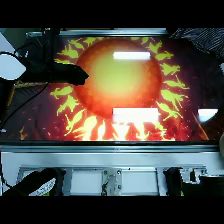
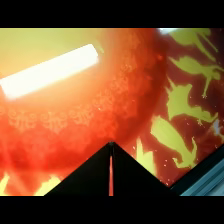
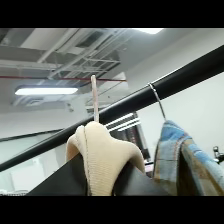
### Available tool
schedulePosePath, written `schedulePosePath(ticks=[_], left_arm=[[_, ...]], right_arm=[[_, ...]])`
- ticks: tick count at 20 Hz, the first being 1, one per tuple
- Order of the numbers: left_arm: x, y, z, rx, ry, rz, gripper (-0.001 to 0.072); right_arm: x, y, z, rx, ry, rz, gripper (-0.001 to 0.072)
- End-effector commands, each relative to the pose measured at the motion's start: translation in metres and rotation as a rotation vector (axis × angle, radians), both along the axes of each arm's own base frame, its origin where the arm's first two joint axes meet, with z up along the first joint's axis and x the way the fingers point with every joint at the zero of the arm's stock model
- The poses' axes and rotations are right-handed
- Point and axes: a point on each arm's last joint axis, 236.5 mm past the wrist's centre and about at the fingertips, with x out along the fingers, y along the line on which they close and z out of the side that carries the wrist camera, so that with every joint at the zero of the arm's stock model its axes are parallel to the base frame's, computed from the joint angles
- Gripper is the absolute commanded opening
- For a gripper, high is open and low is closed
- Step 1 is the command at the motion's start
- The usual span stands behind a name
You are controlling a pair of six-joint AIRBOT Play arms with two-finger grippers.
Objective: Fold the clothes and pants, and hang the long-sleeved shirts on hangers.
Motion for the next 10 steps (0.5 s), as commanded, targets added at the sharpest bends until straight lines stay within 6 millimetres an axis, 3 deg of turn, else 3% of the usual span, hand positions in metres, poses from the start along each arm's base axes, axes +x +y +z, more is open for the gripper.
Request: schedulePosePath(ticks=[1,10], left_arm=[[-0.001,0.006,-0.003,0.008,0.017,0.004,0.0021],[0.0,0.005,-0.002,0.004,0.011,0.006,0.0021]], right_arm=[[-0.016,-0.018,-0.009,0.057,0.023,-0.11,0.0025],[-0.01,-0.029,-0.021,0.078,0.095,-0.137,0.0025]])
